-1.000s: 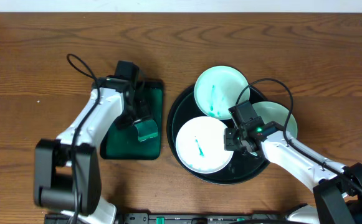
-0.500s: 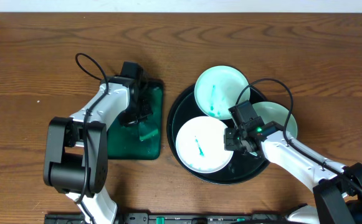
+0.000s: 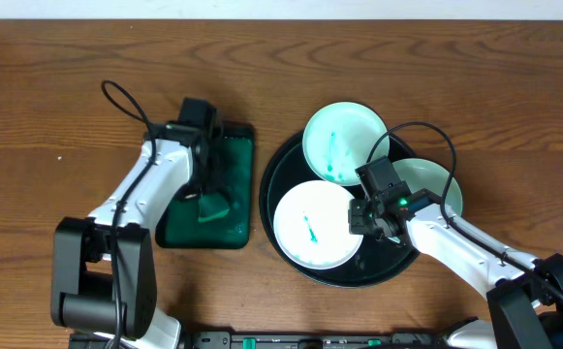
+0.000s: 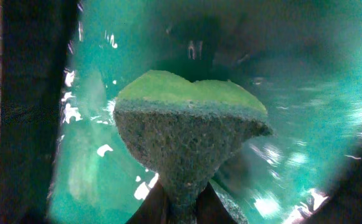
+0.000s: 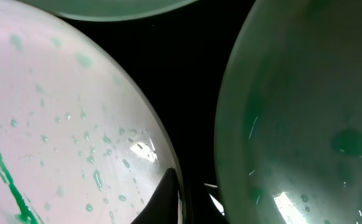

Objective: Clean dirty plates on tray and stack at the side
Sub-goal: 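Grasp the green sponge from the green tray with the left gripper, then scrub the held white plate with the sponge in the left gripper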

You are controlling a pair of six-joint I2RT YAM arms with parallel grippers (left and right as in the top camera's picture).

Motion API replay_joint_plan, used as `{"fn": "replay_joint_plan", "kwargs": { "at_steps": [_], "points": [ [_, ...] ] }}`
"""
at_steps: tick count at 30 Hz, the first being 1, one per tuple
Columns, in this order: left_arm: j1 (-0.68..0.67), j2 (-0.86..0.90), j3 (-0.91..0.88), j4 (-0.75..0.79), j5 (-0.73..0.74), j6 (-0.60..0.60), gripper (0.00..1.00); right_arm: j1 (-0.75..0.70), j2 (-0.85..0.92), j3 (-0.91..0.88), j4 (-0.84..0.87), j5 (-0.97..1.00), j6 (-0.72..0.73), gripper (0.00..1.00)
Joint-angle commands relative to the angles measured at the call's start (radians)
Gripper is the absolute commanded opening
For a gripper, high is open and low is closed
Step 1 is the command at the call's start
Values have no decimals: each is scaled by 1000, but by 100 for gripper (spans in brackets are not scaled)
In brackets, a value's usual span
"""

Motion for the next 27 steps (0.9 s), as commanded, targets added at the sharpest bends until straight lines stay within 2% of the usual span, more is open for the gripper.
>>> {"fn": "replay_joint_plan", "kwargs": {
  "at_steps": [1,3,10,14,21,27],
  "points": [
    [1,23,-114,75,-43,19,7,-3,16,-8,2,76,30,2],
    [1,23,-134,96,-57,31,7,-3,16,-8,2,76,30,2],
    [1,-72,42,-124,-18,32,7,-3,16,-8,2,76,31,2],
    [1,-184,85,-173,52,32,7,-4,16,-8,2,77,31,2],
    [-35,-239,76,-161,332,27,7,-4,16,-8,2,76,30,1],
    [-227,-194,-3,-24,332,-122,7,-4,16,-8,2,76,31,1]
  ]
}}
